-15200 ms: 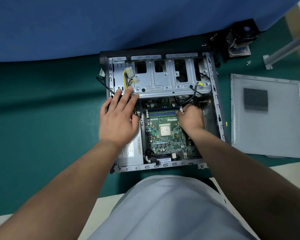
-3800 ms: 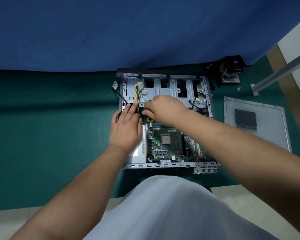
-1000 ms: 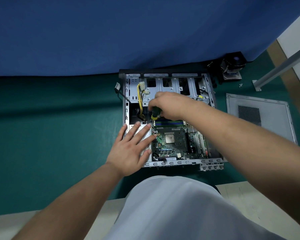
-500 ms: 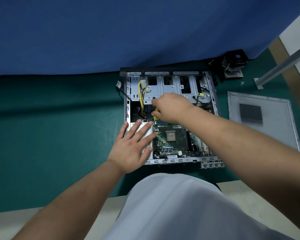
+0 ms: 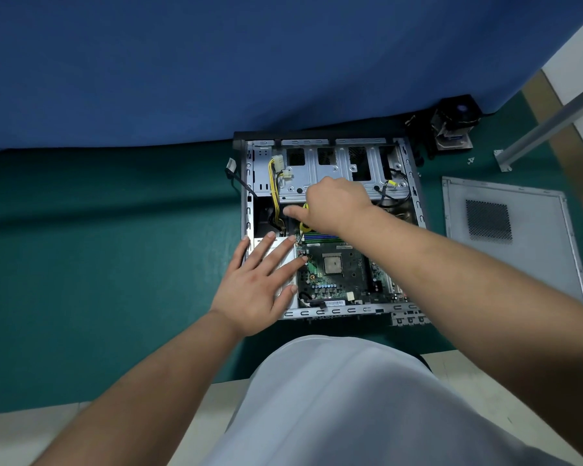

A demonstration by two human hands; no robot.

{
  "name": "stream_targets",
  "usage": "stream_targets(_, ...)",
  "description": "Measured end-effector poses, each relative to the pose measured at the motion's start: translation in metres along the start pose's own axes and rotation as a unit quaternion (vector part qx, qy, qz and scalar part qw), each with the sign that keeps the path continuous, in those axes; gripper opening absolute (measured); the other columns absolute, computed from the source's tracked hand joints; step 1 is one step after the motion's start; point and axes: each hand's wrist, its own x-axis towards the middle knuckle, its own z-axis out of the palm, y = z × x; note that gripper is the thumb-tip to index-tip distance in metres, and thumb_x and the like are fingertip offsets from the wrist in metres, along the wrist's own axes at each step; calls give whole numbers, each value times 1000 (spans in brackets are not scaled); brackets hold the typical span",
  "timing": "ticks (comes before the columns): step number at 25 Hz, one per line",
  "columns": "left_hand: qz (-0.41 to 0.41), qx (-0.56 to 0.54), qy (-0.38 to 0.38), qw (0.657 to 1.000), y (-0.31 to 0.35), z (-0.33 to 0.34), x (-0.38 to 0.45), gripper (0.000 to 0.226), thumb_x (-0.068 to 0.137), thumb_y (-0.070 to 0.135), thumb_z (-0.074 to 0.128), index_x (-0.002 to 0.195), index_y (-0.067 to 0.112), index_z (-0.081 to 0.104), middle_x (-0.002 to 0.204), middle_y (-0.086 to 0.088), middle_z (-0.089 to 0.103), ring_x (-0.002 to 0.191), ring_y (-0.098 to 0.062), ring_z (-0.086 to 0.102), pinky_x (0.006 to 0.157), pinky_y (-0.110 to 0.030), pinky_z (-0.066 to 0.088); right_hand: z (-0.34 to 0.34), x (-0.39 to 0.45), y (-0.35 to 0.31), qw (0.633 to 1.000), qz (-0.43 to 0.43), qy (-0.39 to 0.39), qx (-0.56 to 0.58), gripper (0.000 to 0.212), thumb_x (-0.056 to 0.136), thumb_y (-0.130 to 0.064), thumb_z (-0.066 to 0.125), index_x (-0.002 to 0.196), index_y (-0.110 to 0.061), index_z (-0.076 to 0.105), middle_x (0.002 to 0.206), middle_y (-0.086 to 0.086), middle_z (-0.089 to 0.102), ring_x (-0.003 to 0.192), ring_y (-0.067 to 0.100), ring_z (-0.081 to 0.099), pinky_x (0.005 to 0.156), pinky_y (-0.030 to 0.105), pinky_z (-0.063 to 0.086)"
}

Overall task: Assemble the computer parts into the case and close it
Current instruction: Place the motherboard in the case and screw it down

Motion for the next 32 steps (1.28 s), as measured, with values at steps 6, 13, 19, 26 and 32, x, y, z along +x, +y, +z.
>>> stream_targets(6,1,-5,3,1000,0,1,1,51,103,47,42,152,35,48,167,5,30,157,-27,20,122,-60,17,-1,-2,8,996,-88,-15,18,21,100,-33,57,117,-25,66,116,7,61,98,32,62,70,36,46)
stream_targets(13,2,-3,9,1000,-1,2,1,50,103,48,42,151,35,49,167,5,30,157,-27,20,123,-60,16,-9,-2,15,988,-137,-51,39,37,96,-35,67,132,-32,58,128,6,51,107,33,60,78,37,48)
stream_targets(19,3,0,13,1000,0,2,0,49,103,47,44,150,35,50,167,5,31,157,-27,21,122,-60,18,-2,2,-3,1000,-10,11,-8,49,101,-63,43,97,-18,61,97,8,59,86,32,59,65,35,37)
stream_targets(26,3,-4,16,1000,-1,3,1,49,102,46,43,149,35,52,166,5,32,156,-26,22,122,-60,18,-2,1,9,994,-96,-4,46,26,99,-26,61,124,-22,66,117,11,62,102,34,62,71,34,44)
stream_targets(32,1,-1,5,1000,1,0,1,50,103,47,39,150,35,51,166,5,33,156,-26,23,122,-61,18,5,4,0,999,-23,12,40,40,106,-45,46,111,-10,65,102,14,61,89,34,56,68,36,38)
